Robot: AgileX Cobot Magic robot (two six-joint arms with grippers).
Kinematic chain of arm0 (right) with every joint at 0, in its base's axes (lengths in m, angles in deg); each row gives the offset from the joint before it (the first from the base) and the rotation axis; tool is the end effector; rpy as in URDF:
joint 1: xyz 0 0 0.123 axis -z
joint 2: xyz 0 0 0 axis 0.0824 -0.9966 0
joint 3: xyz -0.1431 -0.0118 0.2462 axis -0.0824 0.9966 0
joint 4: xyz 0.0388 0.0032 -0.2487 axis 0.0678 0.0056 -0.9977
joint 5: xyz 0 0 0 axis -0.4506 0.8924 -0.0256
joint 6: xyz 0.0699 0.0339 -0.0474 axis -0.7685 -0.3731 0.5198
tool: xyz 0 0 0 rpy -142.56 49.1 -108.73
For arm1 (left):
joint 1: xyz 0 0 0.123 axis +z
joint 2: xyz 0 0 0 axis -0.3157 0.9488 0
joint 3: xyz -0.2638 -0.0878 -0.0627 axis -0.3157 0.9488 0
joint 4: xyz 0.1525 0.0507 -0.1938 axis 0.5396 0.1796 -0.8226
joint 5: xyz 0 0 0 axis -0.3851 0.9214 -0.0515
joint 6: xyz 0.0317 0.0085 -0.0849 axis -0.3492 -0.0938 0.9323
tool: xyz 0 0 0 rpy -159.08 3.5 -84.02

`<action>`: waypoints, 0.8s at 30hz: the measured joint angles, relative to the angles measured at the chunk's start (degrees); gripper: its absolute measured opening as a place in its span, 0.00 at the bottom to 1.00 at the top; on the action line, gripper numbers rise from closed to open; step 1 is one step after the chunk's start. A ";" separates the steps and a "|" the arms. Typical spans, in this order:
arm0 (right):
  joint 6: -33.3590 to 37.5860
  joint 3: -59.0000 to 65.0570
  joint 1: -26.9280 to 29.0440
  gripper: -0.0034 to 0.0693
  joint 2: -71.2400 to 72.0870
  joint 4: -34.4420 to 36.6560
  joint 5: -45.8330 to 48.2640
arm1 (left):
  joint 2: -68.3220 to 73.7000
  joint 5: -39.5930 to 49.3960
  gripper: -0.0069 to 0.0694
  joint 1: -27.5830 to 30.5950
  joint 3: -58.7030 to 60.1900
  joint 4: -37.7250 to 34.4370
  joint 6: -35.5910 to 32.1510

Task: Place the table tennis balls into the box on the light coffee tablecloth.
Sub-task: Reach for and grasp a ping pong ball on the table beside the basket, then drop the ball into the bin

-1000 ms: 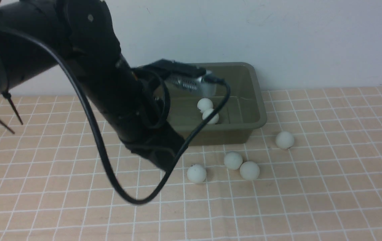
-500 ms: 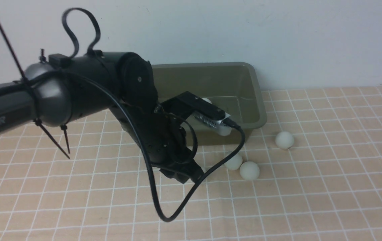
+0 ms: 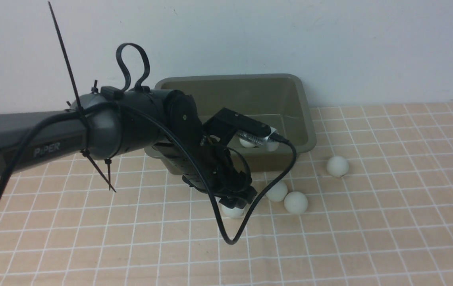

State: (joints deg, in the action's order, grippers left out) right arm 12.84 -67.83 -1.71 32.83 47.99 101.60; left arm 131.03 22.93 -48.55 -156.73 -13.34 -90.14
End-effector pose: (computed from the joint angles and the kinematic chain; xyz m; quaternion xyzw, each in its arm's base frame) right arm 0.0549 0.0352 0.2944 -0.2769 0.8080 0.0761 0.5144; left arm 0.3391 -0.2169 0.1881 0.2966 0.9251 -0.1414 0.1904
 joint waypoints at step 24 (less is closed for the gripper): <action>0.02 0.00 0.00 0.03 0.00 0.00 -0.57 | -4.84 8.21 0.50 -0.11 -10.15 -8.47 -13.56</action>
State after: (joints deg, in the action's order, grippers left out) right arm 12.85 -67.83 -1.71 32.83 47.99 101.03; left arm 126.19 31.14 -48.67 -166.88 -21.80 -103.70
